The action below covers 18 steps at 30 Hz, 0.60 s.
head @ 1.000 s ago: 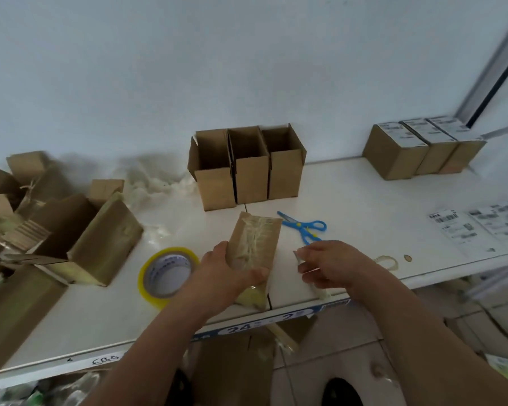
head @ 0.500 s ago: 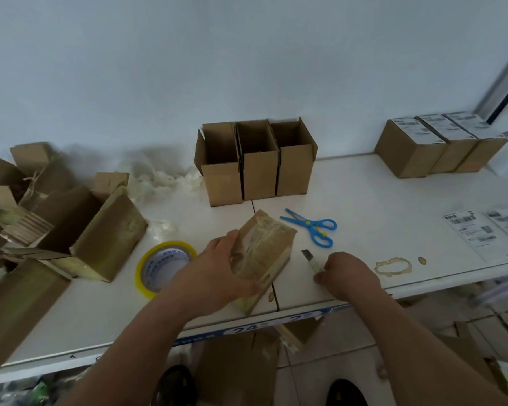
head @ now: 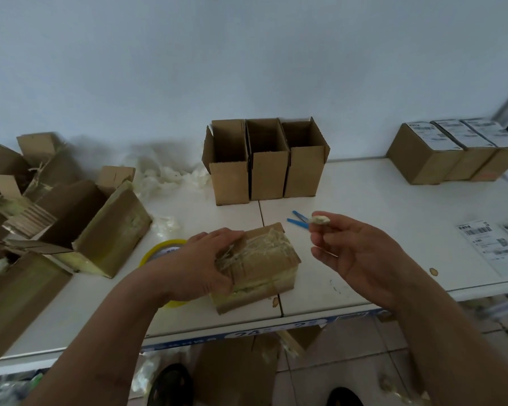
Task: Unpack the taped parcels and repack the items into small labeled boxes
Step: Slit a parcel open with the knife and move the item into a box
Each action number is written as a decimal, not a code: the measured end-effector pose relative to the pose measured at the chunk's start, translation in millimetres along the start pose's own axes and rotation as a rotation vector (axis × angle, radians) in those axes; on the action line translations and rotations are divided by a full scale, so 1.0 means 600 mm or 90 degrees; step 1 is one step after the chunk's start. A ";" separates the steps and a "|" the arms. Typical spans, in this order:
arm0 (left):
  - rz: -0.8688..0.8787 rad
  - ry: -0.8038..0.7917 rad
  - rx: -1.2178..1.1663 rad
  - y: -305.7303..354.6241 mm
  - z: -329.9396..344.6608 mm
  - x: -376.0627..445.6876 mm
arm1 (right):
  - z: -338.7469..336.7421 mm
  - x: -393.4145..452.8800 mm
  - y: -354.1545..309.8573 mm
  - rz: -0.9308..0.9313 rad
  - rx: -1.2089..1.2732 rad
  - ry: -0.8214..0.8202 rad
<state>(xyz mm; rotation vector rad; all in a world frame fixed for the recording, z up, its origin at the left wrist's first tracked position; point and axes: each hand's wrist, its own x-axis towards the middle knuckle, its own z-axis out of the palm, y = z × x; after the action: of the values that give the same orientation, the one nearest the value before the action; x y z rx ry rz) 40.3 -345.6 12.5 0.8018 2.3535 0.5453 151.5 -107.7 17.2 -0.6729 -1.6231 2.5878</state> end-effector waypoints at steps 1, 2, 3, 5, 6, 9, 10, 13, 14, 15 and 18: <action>0.000 -0.002 -0.002 -0.001 0.000 0.001 | 0.003 0.002 0.006 -0.017 -0.052 0.007; -0.002 -0.003 -0.004 -0.003 0.000 0.002 | 0.008 0.004 0.013 -0.046 -0.136 0.038; -0.003 -0.003 -0.006 -0.005 0.001 0.005 | 0.014 0.006 0.019 -0.085 -0.226 0.085; -0.004 -0.007 -0.014 -0.009 0.001 0.008 | 0.024 0.009 0.025 -0.168 -0.326 0.167; -0.004 -0.006 -0.018 -0.010 0.002 0.009 | 0.027 0.010 0.026 -0.196 -0.329 0.187; -0.001 -0.003 -0.011 -0.014 0.003 0.011 | 0.021 0.018 0.024 -0.211 -0.283 0.205; 0.001 -0.004 -0.007 -0.015 0.003 0.012 | 0.019 0.020 0.024 -0.200 -0.262 0.195; 0.001 -0.007 0.000 -0.015 0.003 0.012 | 0.012 0.026 0.029 -0.155 -0.262 0.151; 0.002 -0.007 -0.001 -0.016 0.003 0.012 | 0.009 0.027 0.030 -0.144 -0.274 0.136; 0.003 -0.007 -0.003 -0.018 0.003 0.014 | 0.006 0.028 0.031 -0.136 -0.281 0.122; -0.003 -0.011 -0.013 -0.022 0.004 0.015 | -0.003 0.027 0.029 -0.113 -0.270 0.081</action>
<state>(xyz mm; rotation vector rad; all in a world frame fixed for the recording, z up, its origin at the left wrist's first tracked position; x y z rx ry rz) 30.7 -348.9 -0.2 0.7887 2.3297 0.5564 141.0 -110.7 -4.2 -0.6528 -2.0998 2.0520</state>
